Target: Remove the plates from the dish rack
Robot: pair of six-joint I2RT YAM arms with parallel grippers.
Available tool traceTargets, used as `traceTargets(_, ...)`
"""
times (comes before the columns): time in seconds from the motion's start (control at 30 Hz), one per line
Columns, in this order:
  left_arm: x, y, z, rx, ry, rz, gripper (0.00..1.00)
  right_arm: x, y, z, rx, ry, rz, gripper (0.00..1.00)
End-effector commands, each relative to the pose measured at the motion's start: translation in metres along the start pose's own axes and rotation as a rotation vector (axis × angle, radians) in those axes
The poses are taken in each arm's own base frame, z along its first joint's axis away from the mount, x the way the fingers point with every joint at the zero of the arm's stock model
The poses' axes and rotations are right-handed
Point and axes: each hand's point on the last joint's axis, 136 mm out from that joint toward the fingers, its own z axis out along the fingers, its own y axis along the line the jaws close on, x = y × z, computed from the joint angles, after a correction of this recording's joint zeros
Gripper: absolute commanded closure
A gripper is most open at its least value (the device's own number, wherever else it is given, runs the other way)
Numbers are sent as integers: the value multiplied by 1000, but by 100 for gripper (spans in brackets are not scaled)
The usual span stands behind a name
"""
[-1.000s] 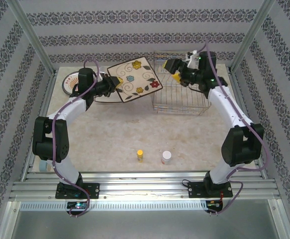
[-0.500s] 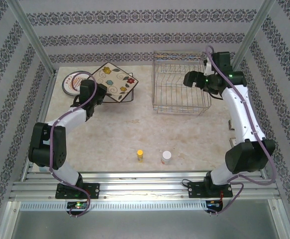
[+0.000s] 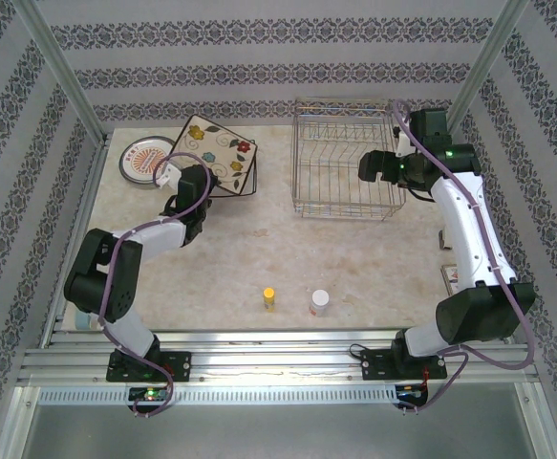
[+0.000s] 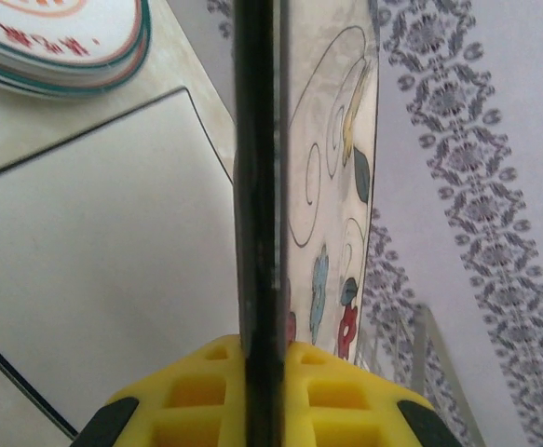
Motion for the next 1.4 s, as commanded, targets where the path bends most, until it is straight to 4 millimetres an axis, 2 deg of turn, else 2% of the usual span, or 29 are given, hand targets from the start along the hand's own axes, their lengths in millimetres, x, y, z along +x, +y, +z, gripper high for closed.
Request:
traceTargets(0.0, -45, -65, -15, 239, -203, -163, 100, 4, -7, -1, 18, 12, -16, 2)
traceTargets(0.27, -31, -47, -2, 233, -247, -227, 100, 5, -9, 2, 27, 24, -19, 2)
traceTargets(0.5, -7, -34, 18, 242, -223, -313, 100, 8, -12, 6, 46, 38, -20, 2)
traceTargets(0.8, 9, -22, 34, 240, -204, -372, 100, 13, -13, 10, 44, 55, -17, 2)
traceTargets(1.03, 18, -9, 38, 198, -206, -373, 100, 14, -12, 12, 35, 59, -16, 2)
traceTargets(1.17, 21, -5, 37, 178, -213, -368, 86, 14, -11, 13, 30, 58, -18, 2)
traceTargets(1.37, 26, 3, 39, 145, -203, -362, 75, 13, -10, 14, 21, 56, -16, 2)
